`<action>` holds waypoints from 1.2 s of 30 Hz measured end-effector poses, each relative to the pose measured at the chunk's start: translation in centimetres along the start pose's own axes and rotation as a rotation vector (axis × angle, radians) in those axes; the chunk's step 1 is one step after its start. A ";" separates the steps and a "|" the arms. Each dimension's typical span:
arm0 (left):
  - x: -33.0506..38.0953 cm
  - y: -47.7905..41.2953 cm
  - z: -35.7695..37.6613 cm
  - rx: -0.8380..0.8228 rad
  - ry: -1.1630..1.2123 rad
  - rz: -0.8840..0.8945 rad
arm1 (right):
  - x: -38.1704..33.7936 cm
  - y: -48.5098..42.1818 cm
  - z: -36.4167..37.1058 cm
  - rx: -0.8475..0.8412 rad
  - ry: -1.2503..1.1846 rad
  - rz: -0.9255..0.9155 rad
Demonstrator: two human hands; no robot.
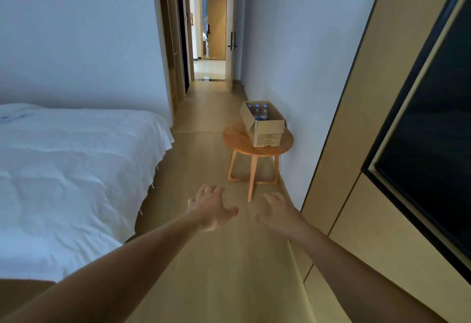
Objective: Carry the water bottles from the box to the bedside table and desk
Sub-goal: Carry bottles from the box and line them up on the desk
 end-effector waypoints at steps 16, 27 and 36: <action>3.6 -31.5 -4.7 0.003 0.035 -0.013 | 5.6 -31.5 -8.5 0.034 0.067 -0.016; 3.3 -53.2 -9.9 -0.053 0.066 0.079 | 5.2 -51.2 -13.1 0.064 0.066 0.126; 5.1 -69.3 -10.7 -0.080 0.041 0.104 | 8.8 -67.0 -15.7 0.037 0.037 0.147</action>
Point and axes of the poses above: each hand's wrist, its own y-axis away from the middle knuckle, its own z-axis out of the palm, x = y × z, the point moved 4 cm from there along -y, towards the middle knuckle, and after that the axes turned 10 degrees about y, right-handed, at the moved point
